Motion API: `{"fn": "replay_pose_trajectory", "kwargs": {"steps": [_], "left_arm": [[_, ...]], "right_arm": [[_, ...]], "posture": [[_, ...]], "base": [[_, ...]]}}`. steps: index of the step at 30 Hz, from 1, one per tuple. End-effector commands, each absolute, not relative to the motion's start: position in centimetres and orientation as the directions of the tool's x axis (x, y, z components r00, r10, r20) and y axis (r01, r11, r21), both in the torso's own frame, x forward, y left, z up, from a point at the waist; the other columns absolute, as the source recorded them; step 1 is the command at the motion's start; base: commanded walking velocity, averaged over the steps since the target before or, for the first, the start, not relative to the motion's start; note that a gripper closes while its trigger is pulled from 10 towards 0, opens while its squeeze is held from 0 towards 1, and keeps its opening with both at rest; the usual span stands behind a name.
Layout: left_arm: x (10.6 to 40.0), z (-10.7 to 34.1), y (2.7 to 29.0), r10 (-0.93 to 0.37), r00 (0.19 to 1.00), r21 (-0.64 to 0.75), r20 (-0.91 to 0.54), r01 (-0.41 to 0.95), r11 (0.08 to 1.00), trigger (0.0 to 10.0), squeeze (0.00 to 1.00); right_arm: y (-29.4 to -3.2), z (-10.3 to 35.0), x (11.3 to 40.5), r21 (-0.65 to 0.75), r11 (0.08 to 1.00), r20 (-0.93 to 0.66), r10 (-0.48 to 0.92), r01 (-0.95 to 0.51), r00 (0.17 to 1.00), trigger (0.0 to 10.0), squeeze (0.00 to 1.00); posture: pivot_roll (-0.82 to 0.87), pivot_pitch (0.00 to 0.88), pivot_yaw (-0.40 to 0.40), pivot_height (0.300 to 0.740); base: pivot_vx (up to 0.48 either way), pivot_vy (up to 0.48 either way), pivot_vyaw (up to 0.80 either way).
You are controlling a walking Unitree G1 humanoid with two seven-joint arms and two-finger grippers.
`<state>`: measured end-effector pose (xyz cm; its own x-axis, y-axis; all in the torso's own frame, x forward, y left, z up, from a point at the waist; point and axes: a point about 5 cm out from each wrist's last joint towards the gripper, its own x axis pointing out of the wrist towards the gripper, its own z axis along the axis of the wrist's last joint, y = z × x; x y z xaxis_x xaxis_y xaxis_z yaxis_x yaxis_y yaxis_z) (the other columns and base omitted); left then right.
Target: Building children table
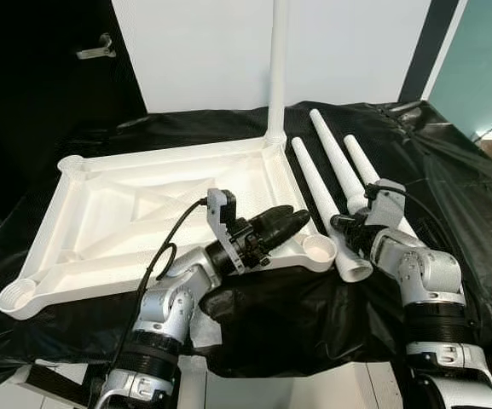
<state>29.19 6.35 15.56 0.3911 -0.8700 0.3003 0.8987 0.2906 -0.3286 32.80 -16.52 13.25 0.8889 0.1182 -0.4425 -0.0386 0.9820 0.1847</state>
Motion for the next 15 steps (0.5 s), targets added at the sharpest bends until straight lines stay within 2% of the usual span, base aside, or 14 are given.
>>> {"fn": "replay_pose_trajectory", "kwargs": {"steps": [1, 2, 3, 7, 15], "left_arm": [[29.2, 15.1, 6.1, -0.885, 0.376, -0.333, 0.274, 0.901, 0.279, 10.0, 0.0], [29.2, 15.1, 6.1, -0.885, 0.376, -0.333, 0.274, 0.901, 0.279, 10.0, 0.0], [29.2, 15.1, 6.1, -0.886, 0.375, -0.332, 0.274, 0.901, 0.279, 10.0, 0.0], [29.1, 15.2, 6.0, -0.886, 0.376, -0.33, 0.272, 0.901, 0.281, 10.0, 0.0], [29.1, 15.0, 5.9, -0.882, 0.386, -0.339, 0.27, 0.896, 0.288, 10.0, 0.0]], "right_arm": [[-16.1, 9.7, 31.6, 0.173, 0.985, -0.588, 0.124, -0.025, 0.799, 10.0, 0.28], [-16.1, 9.7, 31.6, 0.17, 0.985, -0.588, 0.122, -0.026, 0.8, 10.0, 0.28], [-16.2, 10.0, 31.7, 0.163, 0.986, -0.583, 0.116, -0.023, 0.804, 10.0, 1.0], [-17.7, 11.4, 32.5, 0.087, 0.996, -0.548, 0.028, 0.024, 0.836, 10.0, 1.0], [-18.4, 12.2, 33.0, 0.032, 0.998, -0.548, 0.061, -0.052, 0.834, 10.0, 1.0]], "posture": [[-0.12, 0.0, 0.055, 0.74], [-0.12, 0.0, 0.055, 0.74], [-0.11, 0.0, 0.053, 0.74], [-0.11, 0.0, 0.047, 0.74], [-0.1, 0.0, 0.039, 0.74]], "base": [[0.0, 0.0, 0.0], [0.0, 0.0, 0.0], [0.0, 0.0, 0.0], [0.0, 0.0, 0.0], [0.0, 0.0, 0.0]]}}
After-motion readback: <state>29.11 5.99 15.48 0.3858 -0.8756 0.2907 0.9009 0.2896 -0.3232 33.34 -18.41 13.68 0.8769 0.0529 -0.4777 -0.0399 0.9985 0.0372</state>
